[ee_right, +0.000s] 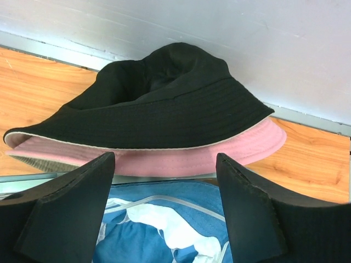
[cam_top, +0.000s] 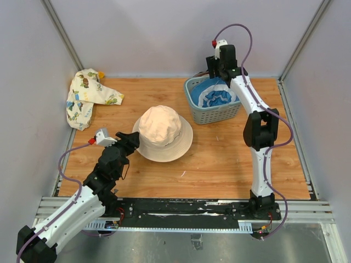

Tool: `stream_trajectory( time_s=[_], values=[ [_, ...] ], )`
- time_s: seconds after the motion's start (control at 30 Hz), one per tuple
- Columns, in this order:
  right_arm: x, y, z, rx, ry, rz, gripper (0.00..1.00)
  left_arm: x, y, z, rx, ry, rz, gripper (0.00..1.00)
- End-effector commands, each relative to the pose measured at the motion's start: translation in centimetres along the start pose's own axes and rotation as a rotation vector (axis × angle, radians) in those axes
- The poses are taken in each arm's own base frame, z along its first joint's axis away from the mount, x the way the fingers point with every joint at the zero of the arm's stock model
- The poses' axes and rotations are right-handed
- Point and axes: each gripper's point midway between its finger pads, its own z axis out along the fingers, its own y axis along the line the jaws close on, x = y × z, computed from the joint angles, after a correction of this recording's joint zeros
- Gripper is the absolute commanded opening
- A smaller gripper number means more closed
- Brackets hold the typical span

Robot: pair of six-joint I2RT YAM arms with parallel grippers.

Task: Stack the hats
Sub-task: Pick up the hat from the center of the board.

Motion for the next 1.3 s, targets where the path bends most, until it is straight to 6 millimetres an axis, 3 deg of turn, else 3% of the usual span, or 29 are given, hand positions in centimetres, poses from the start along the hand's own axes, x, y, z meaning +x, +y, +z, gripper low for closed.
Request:
stream_trajectory(
  time_s=[0.0,0.53,0.73,0.9,1.0,1.27],
  values=[
    [0.6,0.0,-0.2,-0.01,0.012,-0.016,0.75,-0.8,-0.4,0.0,0.009,-0.027,-0.004,0.62],
    [0.2,-0.8,1.8,0.035,0.002,-0.1,0.78,-0.6,-0.3,0.2,0.008,-0.025,-0.003,0.62],
    [-0.2,-0.3,3.1,0.012,-0.016,-0.134,0.81,-0.2,-0.2,0.4,0.005,-0.018,-0.002,0.62],
    [0.4,0.8,4.1,-0.041,-0.014,-0.174,0.78,0.2,0.1,0.6,-0.002,-0.012,0.004,0.62],
    [1.0,1.0,4.4,-0.064,-0.003,-0.2,0.66,0.4,0.2,0.5,-0.001,-0.005,0.008,0.62],
    [1.5,1.2,3.2,-0.081,0.017,-0.21,0.04,0.3,0.2,0.2,0.008,-0.002,-0.006,0.62]
  ],
)
